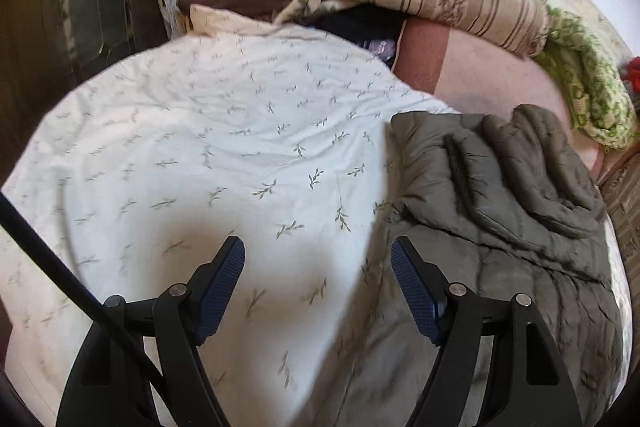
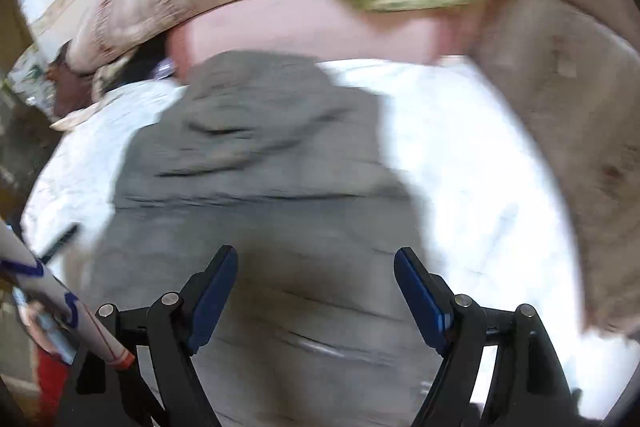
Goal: Fold large clothes
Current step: 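Grasp the jacket hem with both tools and lift it toward the hood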
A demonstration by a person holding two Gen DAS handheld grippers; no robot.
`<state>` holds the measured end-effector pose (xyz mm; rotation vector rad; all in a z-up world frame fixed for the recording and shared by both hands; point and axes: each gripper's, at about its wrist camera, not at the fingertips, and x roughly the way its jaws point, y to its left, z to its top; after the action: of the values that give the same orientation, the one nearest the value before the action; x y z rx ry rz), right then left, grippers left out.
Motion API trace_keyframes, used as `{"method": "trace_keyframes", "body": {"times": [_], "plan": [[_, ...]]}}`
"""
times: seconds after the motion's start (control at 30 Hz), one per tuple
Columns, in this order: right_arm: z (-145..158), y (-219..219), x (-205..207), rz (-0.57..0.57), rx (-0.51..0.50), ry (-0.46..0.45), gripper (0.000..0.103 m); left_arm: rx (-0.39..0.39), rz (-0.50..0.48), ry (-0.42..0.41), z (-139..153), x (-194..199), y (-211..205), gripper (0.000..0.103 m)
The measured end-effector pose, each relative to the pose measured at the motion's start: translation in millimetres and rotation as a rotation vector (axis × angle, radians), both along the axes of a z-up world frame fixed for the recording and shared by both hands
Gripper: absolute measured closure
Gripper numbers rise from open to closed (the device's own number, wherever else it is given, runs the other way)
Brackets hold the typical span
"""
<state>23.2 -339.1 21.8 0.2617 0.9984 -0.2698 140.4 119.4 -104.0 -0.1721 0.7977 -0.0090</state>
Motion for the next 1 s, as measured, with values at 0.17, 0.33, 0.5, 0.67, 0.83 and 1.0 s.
{"method": "trace_keyframes", "body": {"times": [0.17,0.33,0.5,0.67,0.83,1.0], "plan": [[-15.1,-75.2,-76.2,-0.152,0.05,0.026,0.016,-0.007,-0.116,0.081,-0.1,-33.1,0.4,0.028],[-84.8,-102.4,-94.3,-0.21,0.224,0.028,0.016,-0.037,-0.184,0.235,-28.3,-44.4,7.2,0.028],[-145.4,-115.6,-86.8,-0.213,0.486,-0.033,0.016,-0.235,-0.285,0.367,-54.1,-40.0,19.1,0.028],[-183.7,-119.6,-70.9,-0.201,0.698,-0.065,0.015,-0.357,-0.328,0.417,-73.8,-26.4,17.9,0.028],[-192.2,-110.7,-62.3,-0.167,0.786,-0.085,0.014,-0.534,-0.404,0.475,-79.3,-36.8,6.8,0.028],[-187.5,-93.7,-61.3,-0.104,0.759,-0.058,0.014,-0.532,-0.419,0.459,-81.4,-70.2,2.4,0.029]]}}
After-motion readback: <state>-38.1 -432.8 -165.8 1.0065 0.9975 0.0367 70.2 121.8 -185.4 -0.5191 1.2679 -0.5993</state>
